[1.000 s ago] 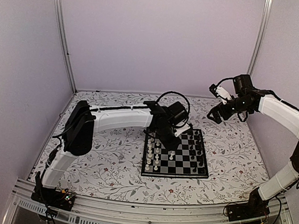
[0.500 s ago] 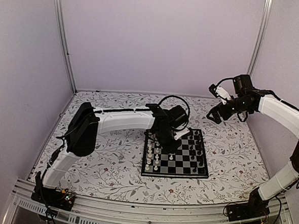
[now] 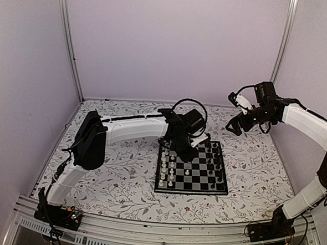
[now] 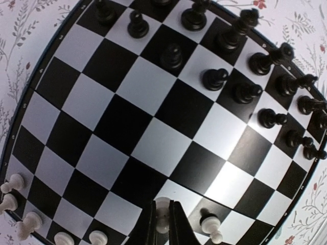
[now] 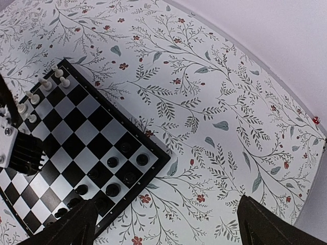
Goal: Set up the chess pieces on the board
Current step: Pick up the chess piece from the chessboard, then place the chess piece on the chessboard.
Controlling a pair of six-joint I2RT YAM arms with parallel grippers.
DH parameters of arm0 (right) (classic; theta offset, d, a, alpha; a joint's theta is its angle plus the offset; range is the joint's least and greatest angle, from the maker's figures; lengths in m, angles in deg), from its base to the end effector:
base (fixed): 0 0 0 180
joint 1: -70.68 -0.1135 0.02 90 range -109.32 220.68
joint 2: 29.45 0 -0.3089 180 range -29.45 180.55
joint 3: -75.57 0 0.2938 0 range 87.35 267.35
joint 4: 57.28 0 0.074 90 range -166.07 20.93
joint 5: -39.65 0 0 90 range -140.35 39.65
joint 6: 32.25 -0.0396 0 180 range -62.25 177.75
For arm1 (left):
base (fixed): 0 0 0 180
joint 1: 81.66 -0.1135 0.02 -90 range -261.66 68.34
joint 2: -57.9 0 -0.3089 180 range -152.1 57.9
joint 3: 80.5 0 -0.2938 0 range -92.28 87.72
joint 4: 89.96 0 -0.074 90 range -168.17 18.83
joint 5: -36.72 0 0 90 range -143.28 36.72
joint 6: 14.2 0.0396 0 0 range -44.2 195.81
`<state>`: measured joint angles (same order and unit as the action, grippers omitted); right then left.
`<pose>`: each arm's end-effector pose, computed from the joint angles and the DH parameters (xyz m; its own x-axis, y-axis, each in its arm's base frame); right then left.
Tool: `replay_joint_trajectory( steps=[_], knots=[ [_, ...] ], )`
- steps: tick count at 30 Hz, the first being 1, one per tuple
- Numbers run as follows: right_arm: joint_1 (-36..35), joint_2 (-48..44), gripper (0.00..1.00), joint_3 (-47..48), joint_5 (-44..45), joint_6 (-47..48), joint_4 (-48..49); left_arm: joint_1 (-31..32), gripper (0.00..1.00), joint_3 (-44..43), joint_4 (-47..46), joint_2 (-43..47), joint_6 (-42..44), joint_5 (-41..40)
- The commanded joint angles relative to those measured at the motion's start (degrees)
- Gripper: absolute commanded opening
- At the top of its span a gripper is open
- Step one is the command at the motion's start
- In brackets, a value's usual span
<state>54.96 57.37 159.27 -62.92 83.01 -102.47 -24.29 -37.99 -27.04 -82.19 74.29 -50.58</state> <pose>0.3549 0.1089 0.3218 -0.4778 -0.5672 -0.6709 -0.6719 0.7279 -0.1368 0.3206 -0.5042 0.1950 -0.5130 0.7524 -0.4131 0.8385 0.5422 -0.0538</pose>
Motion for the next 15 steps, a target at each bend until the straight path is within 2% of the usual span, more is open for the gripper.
replay_joint_trajectory(
  steps=[1, 7, 15],
  knots=[
    [-0.02, 0.89, 0.99, -0.46, -0.56, -0.29, -0.53, -4.00, 0.04, -1.38, -0.49, 1.97, 0.52, -1.64],
    [-0.03, 0.98, 0.99, -0.55, -0.30, -0.21, -0.56, -7.25, 0.05, -1.38, -0.13, 1.78, -0.03, -4.08],
    [-0.03, 1.40, 0.99, -0.64, -0.42, -0.21, -0.64, -7.96, 0.05, -2.17, -0.25, -0.05, -0.79, -8.64]
  ],
)
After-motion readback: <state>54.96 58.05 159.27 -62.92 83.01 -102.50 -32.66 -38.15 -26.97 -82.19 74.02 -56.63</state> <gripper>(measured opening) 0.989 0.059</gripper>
